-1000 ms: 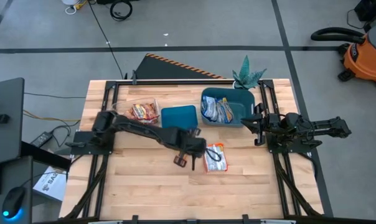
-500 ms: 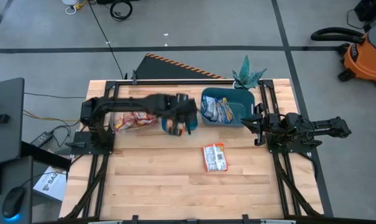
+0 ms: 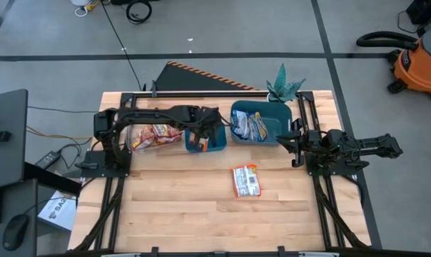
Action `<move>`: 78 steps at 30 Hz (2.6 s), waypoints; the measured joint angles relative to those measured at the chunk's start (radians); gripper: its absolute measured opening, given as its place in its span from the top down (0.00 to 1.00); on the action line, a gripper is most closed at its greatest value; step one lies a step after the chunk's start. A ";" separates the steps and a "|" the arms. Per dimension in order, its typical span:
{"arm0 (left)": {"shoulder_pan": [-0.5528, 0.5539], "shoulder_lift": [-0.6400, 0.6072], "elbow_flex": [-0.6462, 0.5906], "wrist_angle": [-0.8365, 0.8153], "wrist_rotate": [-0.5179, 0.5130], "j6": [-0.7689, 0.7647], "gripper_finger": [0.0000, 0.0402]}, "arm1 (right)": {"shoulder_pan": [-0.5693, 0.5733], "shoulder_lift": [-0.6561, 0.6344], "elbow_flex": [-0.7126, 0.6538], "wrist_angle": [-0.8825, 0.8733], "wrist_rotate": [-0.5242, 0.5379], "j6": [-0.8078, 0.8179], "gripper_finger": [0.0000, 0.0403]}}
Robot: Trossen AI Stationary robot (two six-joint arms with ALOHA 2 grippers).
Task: Sort Maruchan noodles
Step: Put the orange noodle pack into the blue bin
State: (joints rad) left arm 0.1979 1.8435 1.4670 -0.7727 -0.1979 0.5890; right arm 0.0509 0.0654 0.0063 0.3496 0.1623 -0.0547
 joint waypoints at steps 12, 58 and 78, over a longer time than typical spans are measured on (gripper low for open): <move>0.002 0.003 -0.056 0.080 -0.008 0.043 0.98 | 0.000 0.000 0.000 0.000 0.000 0.000 0.86; -0.288 0.190 -0.185 0.727 0.112 -0.318 0.65 | 0.000 0.000 0.000 0.003 -0.001 0.000 0.86; -0.265 0.246 -0.183 0.725 0.117 -0.316 0.65 | 0.000 0.006 0.000 0.016 0.000 0.000 0.86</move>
State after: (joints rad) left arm -0.0673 2.0899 1.2835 -0.0476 -0.0811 0.2729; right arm 0.0511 0.0719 0.0067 0.3656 0.1625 -0.0547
